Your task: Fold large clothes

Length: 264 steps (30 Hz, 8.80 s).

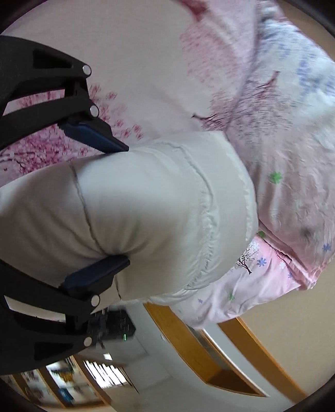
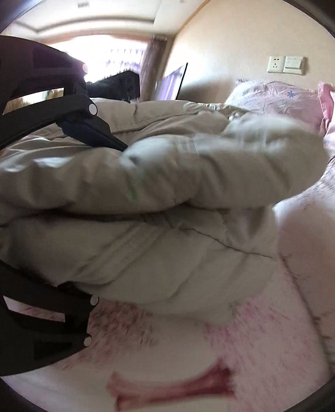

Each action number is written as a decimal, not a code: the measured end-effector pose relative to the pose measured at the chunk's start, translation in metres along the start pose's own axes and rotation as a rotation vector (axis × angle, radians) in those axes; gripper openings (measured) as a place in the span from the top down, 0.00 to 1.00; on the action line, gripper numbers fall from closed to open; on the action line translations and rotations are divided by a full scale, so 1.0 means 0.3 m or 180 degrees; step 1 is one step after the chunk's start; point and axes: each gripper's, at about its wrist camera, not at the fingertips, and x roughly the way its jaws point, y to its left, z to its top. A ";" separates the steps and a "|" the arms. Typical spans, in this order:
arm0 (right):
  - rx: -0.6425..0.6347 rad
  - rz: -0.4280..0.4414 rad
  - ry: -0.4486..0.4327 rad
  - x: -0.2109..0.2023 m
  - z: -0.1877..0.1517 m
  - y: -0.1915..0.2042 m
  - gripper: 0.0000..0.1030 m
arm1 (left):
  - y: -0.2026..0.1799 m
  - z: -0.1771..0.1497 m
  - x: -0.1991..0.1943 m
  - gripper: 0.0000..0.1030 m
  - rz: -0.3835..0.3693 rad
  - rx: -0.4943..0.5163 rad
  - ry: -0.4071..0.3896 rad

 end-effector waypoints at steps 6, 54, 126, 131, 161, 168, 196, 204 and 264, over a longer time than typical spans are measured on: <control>-0.0310 -0.0572 -0.0813 -0.269 -0.119 0.101 0.21 | -0.114 -0.032 -0.109 0.16 0.0771 0.0595 -0.0305; -0.0956 -0.2286 -0.0235 0.121 0.210 0.287 0.80 | -0.421 -0.263 0.083 0.02 0.1705 0.1865 -0.0078; -0.0874 -0.1875 -0.1088 -0.121 -0.331 0.242 0.56 | -0.390 -0.340 -0.060 0.02 0.1680 0.1463 -0.0320; -0.0917 -0.1828 -0.1446 -0.229 -0.382 0.288 0.24 | -0.408 -0.354 -0.204 0.02 0.1758 0.1563 -0.0741; -0.1255 -0.2630 -0.1538 -0.205 -0.563 0.431 0.01 | -0.366 -0.511 -0.261 0.02 0.1967 0.1331 -0.0452; -0.1159 -0.2533 -0.1208 -0.173 -0.636 0.422 0.01 | -0.364 -0.560 -0.252 0.02 0.1950 0.1261 -0.0200; -0.1098 -0.2718 -0.0592 -0.095 -0.706 0.428 0.01 | -0.360 -0.600 -0.244 0.02 0.2095 0.1095 0.0205; -0.1069 -0.2717 -0.0544 -0.088 -0.700 0.419 0.01 | -0.350 -0.595 -0.244 0.02 0.2088 0.1069 0.0215; -0.0972 -0.2694 -0.0484 -0.065 -0.697 0.401 0.01 | -0.336 -0.602 -0.221 0.02 0.2073 0.1089 0.0271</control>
